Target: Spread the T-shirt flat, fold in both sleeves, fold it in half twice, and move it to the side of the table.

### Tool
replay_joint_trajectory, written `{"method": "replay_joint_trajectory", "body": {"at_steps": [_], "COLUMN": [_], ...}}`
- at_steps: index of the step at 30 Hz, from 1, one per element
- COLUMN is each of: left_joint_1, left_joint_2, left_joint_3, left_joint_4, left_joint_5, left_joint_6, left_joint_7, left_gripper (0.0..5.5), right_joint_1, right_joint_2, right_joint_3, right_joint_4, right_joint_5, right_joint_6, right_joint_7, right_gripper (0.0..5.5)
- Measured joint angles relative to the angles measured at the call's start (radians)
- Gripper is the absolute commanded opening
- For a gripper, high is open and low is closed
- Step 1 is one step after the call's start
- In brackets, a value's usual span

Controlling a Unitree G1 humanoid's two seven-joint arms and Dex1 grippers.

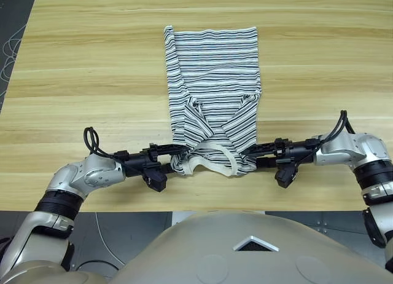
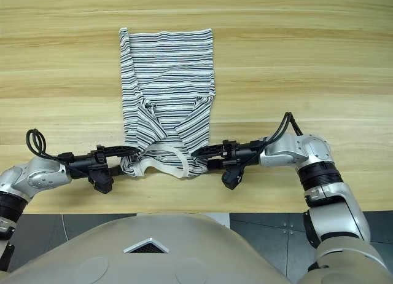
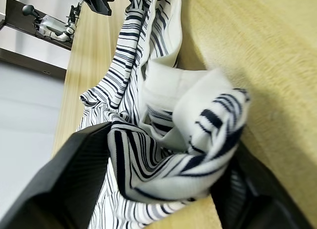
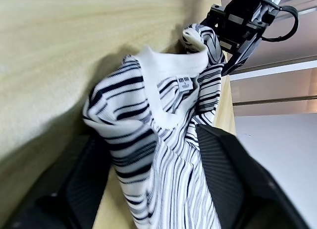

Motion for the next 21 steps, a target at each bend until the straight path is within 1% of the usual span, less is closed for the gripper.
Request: {"method": "replay_joint_trajectory", "body": {"at_steps": [2,3,4,7,11,14,17,21], "left_joint_1": [0.0,-0.001,-0.001,-0.002,-0.009,-0.015,-0.015,-0.013], "left_joint_2": [0.0,0.001,0.001,0.003,0.007,0.014,0.022,0.04], "left_joint_3": [-0.008,-0.012,-0.014,-0.021,-0.031,-0.053,-0.079,-0.099], "left_joint_4": [0.001,0.0,0.001,0.002,-0.005,-0.013,-0.034,-0.115], "left_joint_5": [0.0,0.0,-0.001,-0.002,-0.063,-0.137,-0.206,-0.278], "left_joint_6": [0.0,0.001,0.001,0.006,0.022,0.042,0.072,0.16], "left_joint_7": [-0.003,-0.004,-0.006,-0.016,-0.053,-0.106,-0.17,-0.276], "left_gripper": [2.01,1.91,1.67,1.18,0.63,0.19,0.1,0.1], "right_joint_1": [0.0,0.0,0.0,0.0,-0.009,-0.023,-0.036,-0.062], "right_joint_2": [-0.001,-0.001,-0.002,-0.003,-0.008,-0.013,-0.018,-0.058], "right_joint_3": [0.022,0.035,0.04,0.062,0.082,0.102,0.135,0.207], "right_joint_4": [-0.004,-0.008,-0.01,-0.024,-0.031,-0.018,0.016,0.016], "right_joint_5": [-0.009,-0.015,-0.018,-0.035,-0.033,-0.005,0.072,0.307], "right_joint_6": [0.01,0.018,0.024,0.042,0.047,0.047,0.057,0.119], "right_joint_7": [-0.016,-0.026,-0.033,-0.046,-0.065,-0.064,-0.032,0.08], "right_gripper": [1.83,1.69,1.43,0.79,0.14,0.1,0.1,0.1]}}
